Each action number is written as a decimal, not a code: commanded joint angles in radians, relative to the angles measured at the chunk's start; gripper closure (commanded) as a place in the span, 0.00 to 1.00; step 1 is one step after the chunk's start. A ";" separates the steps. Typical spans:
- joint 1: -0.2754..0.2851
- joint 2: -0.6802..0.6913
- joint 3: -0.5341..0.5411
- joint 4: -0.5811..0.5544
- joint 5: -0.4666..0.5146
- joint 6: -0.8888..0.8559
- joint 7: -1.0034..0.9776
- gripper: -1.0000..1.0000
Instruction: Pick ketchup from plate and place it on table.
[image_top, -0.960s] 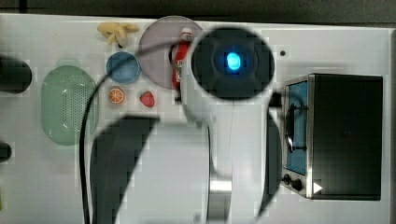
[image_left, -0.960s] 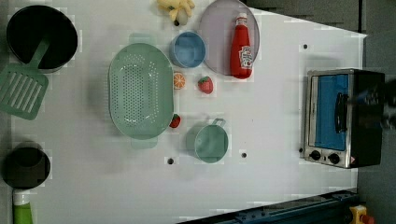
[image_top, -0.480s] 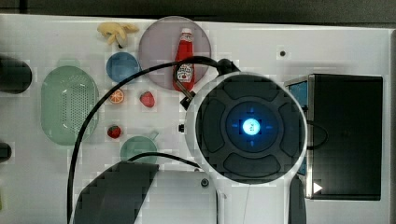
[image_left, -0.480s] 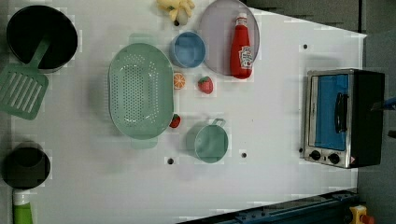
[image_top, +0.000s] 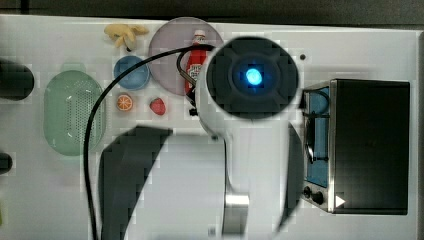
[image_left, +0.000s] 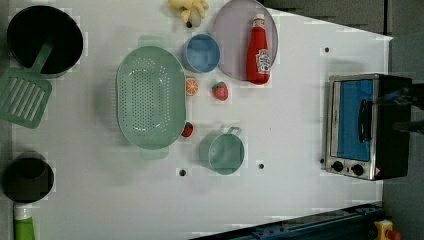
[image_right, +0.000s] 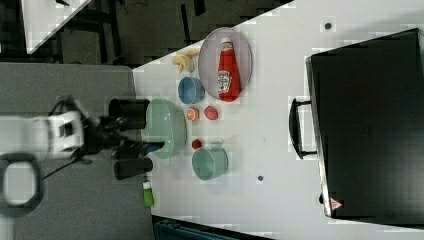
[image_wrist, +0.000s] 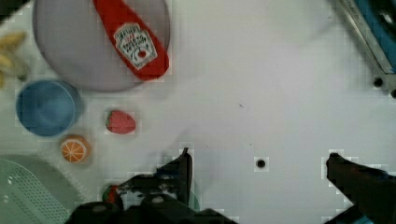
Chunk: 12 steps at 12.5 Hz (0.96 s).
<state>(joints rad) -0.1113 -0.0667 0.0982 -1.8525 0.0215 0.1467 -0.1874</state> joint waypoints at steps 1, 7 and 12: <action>0.012 0.077 0.006 0.002 0.002 0.047 -0.151 0.00; 0.033 0.266 0.038 0.030 0.001 0.192 -0.172 0.00; 0.046 0.412 0.042 0.051 -0.016 0.360 -0.325 0.00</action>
<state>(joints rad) -0.0784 0.3457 0.1317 -1.8174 0.0009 0.5015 -0.4170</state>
